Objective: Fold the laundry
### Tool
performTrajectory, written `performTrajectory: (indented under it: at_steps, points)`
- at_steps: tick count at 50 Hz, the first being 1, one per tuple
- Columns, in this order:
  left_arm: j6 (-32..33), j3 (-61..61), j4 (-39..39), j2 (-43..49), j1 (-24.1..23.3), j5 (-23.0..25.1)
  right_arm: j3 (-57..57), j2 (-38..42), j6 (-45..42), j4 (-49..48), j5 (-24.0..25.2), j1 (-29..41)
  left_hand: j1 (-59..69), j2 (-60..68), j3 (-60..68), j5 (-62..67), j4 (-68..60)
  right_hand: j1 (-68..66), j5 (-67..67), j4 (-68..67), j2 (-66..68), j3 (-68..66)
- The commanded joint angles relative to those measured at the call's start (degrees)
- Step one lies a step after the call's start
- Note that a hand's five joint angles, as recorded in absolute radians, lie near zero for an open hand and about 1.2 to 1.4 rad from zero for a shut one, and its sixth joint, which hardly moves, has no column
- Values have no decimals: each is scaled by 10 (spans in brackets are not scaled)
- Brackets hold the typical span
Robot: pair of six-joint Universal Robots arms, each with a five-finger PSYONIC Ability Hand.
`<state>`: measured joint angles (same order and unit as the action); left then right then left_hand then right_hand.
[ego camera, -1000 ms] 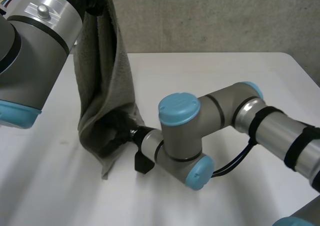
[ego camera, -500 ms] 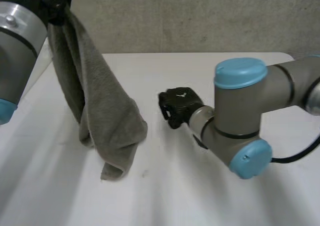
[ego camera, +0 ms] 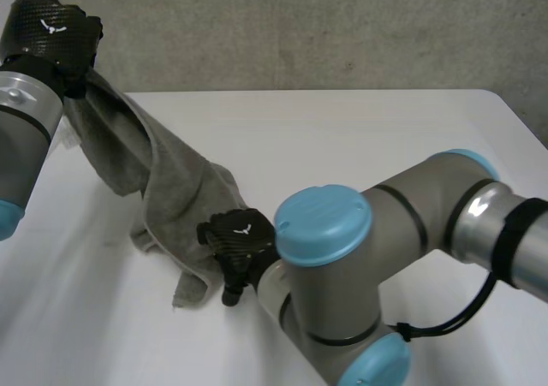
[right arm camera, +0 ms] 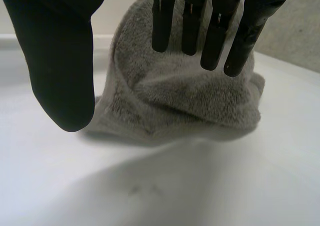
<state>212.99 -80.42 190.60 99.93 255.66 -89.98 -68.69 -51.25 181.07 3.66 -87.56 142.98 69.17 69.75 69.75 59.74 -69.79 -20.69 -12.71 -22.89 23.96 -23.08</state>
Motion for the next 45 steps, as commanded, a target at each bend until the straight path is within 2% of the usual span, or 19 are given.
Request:
performTrajectory:
  at_steps: [1, 11, 17, 19, 20, 22, 25, 28, 30, 31, 33, 34, 38, 39, 41, 42, 45]
  points:
    - [-1, -16, 1, -3, -2, 3, 85, 75, 31, -6, -36, 27, 108, 103, 103, 103, -102, -55, -35, -33, 23, -32]
    - [-3, -27, 2, -9, -4, 3, 190, 176, 66, -2, -63, 27, 108, 103, 103, 103, -102, -106, -86, -84, 73, -82]
    - [-12, -30, 2, -10, -4, 3, 211, 187, 90, -1, -59, 27, 108, 103, 103, 103, -102, -158, -138, -136, 125, -134]
    - [-19, -30, 3, -10, -3, 3, 215, 193, 93, -3, -58, 27, 108, 103, 103, 103, -102, -322, -302, -300, 289, -298]
    - [-19, -30, 3, -10, -3, 3, 215, 193, 93, -3, -58, 27, 108, 103, 103, 103, -102, -323, -303, -301, 290, -299]
    - [-25, -30, 6, -10, -3, 3, 218, 196, 93, -2, -61, 27, 108, 103, 103, 103, -102, -592, -571, -570, 559, -568]
    - [-27, -30, 8, -11, -3, 3, 210, 189, 90, -2, -64, 27, 108, 103, 103, 103, -102, -593, -573, -571, 560, -569]
    - [-27, -32, 10, -12, -2, 3, 180, 149, 81, -1, -64, 20, 108, 103, 103, 103, -102, -593, -573, -571, 560, -569]
    - [-27, -36, 10, -19, -1, 3, 124, 62, 61, -11, -63, 5, 108, 103, 103, 103, -102, -593, -573, -571, 560, -569]
    - [-27, -36, 10, -19, -1, 3, 123, 62, 61, -11, -63, 5, 108, 103, 103, 103, -102, -593, -573, -571, 560, -569]
    - [-27, -39, 9, -28, 8, 3, 84, -15, 18, -9, -60, -42, 108, 103, 103, 103, -102, -593, -573, -571, 560, -569]
    - [-27, -39, 9, -28, 8, 3, 84, -16, 18, -9, -60, -42, 108, 103, 103, 103, -102, -593, -573, -571, 560, -569]
    - [-28, -43, 9, -49, 26, 4, 62, -115, -69, 5, -46, -134, 108, 103, 103, 103, -102, -593, -573, -571, 560, -569]
    - [-28, -43, 9, -49, 27, 4, 62, -115, -70, 5, -46, -134, 108, 103, 103, 103, -102, -593, -573, -571, 560, -569]
    - [-28, -50, 7, -69, 35, 5, 65, -166, -133, 32, -15, -175, 108, 103, 103, 103, -102, -593, -573, -571, 560, -569]
    - [-28, -50, 7, -69, 35, 5, 65, -166, -133, 32, -15, -176, 108, 103, 103, 103, -102, -593, -573, -571, 560, -569]
    - [-28, -61, 4, -95, 36, 16, 87, -201, -208, 77, 20, -224, 108, 103, 103, 103, -102, -593, -573, -571, 560, -569]
